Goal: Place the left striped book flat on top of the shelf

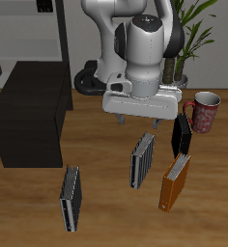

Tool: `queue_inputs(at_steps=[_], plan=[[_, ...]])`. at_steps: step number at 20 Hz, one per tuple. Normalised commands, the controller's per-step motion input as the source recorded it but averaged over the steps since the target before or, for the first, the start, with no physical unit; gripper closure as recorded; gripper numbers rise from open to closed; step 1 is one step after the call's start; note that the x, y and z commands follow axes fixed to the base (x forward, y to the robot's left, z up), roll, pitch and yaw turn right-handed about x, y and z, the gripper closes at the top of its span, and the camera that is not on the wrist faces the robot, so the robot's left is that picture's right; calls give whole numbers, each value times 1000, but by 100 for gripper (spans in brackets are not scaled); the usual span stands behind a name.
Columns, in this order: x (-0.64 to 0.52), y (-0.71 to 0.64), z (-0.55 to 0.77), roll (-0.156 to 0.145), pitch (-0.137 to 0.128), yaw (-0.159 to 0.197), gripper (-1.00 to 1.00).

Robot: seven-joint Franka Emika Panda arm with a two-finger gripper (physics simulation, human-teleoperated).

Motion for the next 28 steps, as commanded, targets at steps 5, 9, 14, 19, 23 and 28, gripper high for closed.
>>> queue_inputs(at_steps=[5,9,14,19,23,28], plan=[[48,136,-361,6,25,-11,-100],[-43,103,-350,9,12,8,-100],[25,-24,-248,7,28,-29,-100],[34,-60,-274,-13,40,-14,100],[-47,30,-127,5,21,-9,100],[-121,-24,140,15,-22,9,100]])
